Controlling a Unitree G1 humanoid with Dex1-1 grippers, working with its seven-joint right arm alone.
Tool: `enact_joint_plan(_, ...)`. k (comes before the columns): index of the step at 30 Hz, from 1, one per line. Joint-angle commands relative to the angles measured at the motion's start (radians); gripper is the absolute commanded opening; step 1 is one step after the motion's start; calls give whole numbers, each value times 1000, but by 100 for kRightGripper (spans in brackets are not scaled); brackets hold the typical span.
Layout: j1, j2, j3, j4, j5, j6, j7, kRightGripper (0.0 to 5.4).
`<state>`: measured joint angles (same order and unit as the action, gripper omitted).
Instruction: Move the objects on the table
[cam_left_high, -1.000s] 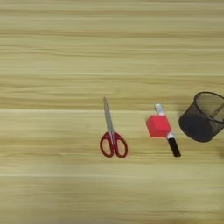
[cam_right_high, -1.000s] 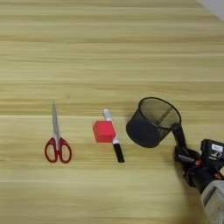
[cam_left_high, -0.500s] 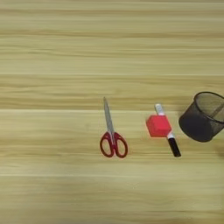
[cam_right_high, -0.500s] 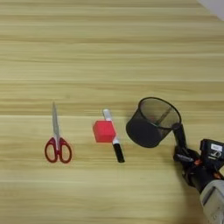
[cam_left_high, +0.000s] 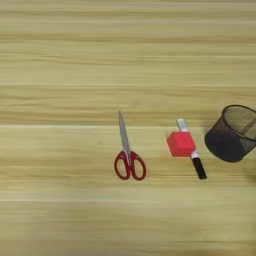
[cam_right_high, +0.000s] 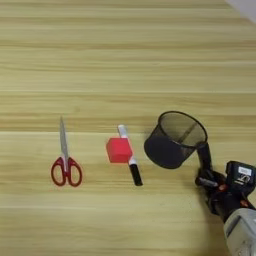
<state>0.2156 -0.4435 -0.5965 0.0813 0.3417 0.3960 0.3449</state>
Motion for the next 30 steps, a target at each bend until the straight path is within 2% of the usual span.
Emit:
enact_joint_plan(1,-8,-31,-16,-91,-18,-51,-28,92)
enact_joint_plan(8,5,-29,-30,-160,-15,-49,-42,92)
enact_joint_plan(14,-2,-52,-84,-214,7,-34,-49,92)
enact_joint_plan(23,20,-38,-136,-426,49,26,-61,92)
enact_joint_plan(30,47,-3,-135,-590,80,74,-79,92)
